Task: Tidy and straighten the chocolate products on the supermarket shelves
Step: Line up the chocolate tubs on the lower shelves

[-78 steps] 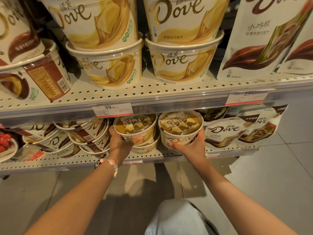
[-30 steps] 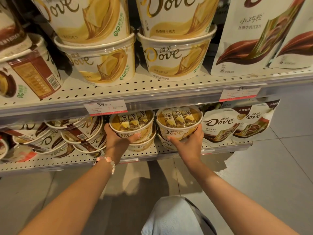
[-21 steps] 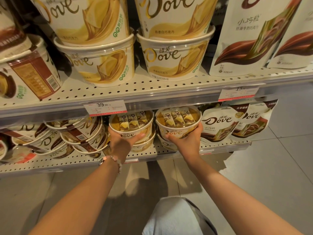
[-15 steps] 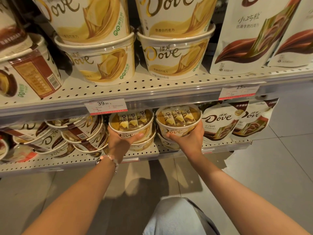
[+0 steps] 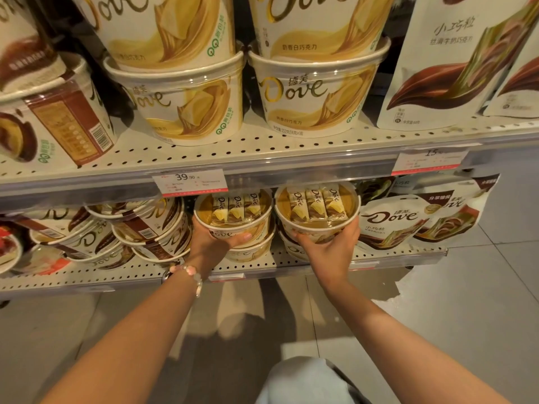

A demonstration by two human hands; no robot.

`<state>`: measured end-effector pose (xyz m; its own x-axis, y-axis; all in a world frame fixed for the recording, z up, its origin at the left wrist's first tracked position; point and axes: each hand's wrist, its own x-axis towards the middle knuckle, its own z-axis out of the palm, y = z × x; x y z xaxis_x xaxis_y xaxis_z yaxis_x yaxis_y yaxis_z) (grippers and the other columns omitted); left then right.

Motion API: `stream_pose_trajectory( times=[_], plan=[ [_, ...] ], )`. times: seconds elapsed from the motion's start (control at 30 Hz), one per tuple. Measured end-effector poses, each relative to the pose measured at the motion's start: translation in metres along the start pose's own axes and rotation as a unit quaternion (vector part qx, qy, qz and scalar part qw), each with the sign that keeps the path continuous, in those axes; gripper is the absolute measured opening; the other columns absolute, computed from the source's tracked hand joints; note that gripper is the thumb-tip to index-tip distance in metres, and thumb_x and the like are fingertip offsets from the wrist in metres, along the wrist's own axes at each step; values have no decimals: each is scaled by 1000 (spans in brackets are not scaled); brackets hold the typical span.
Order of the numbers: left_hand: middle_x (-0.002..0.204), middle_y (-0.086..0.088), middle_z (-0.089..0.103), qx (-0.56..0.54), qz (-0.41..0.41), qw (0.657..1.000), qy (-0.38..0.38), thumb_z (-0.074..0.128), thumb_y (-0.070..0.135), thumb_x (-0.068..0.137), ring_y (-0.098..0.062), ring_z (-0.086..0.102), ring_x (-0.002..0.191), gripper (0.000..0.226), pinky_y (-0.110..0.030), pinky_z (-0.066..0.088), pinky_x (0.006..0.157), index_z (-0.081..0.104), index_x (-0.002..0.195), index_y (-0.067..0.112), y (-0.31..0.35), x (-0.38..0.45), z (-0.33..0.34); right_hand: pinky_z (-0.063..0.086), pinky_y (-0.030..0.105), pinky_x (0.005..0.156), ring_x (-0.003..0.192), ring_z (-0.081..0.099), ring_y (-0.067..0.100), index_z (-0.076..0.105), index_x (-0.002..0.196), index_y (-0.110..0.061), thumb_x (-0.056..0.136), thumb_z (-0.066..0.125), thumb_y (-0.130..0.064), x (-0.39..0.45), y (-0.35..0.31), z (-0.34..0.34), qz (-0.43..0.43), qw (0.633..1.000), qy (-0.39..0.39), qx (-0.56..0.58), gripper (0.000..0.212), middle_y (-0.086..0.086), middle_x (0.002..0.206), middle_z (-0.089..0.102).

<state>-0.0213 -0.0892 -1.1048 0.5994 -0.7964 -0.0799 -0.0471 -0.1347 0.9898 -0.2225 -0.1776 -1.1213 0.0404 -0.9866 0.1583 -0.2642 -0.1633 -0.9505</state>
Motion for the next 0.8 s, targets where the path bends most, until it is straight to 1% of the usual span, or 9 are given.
stream_pose_trajectory(
  times=[0.1, 0.2, 0.27, 0.37, 0.5, 0.63, 0.7, 0.73, 0.8],
  plan=[
    [123, -4, 59, 1, 11, 1000, 12, 88, 5, 48, -7, 60, 108, 99, -19, 52, 84, 37, 132, 13, -4, 0, 0, 33, 25, 102, 130, 34, 16, 20, 145, -16, 50, 91, -31, -2, 4, 1, -3, 1000, -4, 9, 120, 6, 139, 33],
    [124, -4, 58, 13, 21, 1000, 15, 89, 7, 50, -10, 58, 112, 100, -28, 50, 93, 34, 133, 14, -5, 0, 0, 32, 24, 102, 129, 35, 15, 21, 143, -15, 49, 92, -29, 1, 5, -1, -6, 999, -31, -3, 119, 5, 138, 36],
    [125, -2, 57, 26, 28, 999, 18, 90, 11, 50, -11, 56, 115, 102, -29, 46, 98, 33, 134, 14, -8, -1, -2, 34, 28, 106, 129, 35, 17, 21, 143, -14, 49, 92, -27, 1, 3, -2, -5, 999, -40, -12, 118, 6, 138, 36],
    [122, 7, 57, 53, 3, 998, 29, 91, 24, 46, -1, 54, 112, 107, -24, 43, 97, 33, 136, 20, -8, -3, -3, 31, 38, 111, 132, 34, 20, 18, 145, -13, 52, 91, -26, -3, -4, -2, 0, 999, -41, -29, 119, 7, 142, 35],
    [126, 10, 51, 84, -37, 995, 42, 91, 32, 49, -11, 46, 119, 113, -30, 36, 102, 26, 141, 21, -6, -6, -1, 30, 44, 112, 135, 32, 24, 18, 146, -13, 60, 87, -22, -11, -12, 1, 44, 998, -43, -32, 110, 9, 144, 34],
    [130, 6, 54, 103, 4, 994, 39, 86, 36, 60, -9, 50, 119, 95, -23, 40, 103, 35, 138, 18, -2, -21, -4, 33, 42, 111, 131, 38, 21, 28, 143, -16, 73, 78, -12, -29, -30, -1, 99, 991, -56, 65, 87, 5, 142, 40],
    [127, 2, 57, 89, -10, 996, 15, 82, 29, 68, -15, 53, 118, 80, -33, 44, 102, 41, 135, 15, 5, -29, -8, 38, 40, 107, 126, 44, 20, 35, 138, -18, 78, 70, -4, -41, -44, 0, 137, 976, -73, 150, 71, 4, 136, 47],
    [125, 1, 58, 78, -15, 997, 6, 80, 23, 71, -19, 54, 118, 75, -35, 47, 98, 42, 134, 12, 10, -34, -11, 38, 37, 104, 124, 46, 20, 37, 136, -19, 80, 67, -2, -48, -53, 2, 151, 968, -89, 181, 65, 3, 134, 49],
    [114, 5, 56, 80, -15, 997, 3, 77, 19, 72, -18, 55, 112, 73, -22, 52, 84, 39, 134, 8, 23, -46, -20, 36, 32, 98, 120, 47, 18, 37, 136, -18, 82, 64, -3, -61, -71, 8, 174, 952, -128, 218, 62, 2, 132, 51]
  ],
)
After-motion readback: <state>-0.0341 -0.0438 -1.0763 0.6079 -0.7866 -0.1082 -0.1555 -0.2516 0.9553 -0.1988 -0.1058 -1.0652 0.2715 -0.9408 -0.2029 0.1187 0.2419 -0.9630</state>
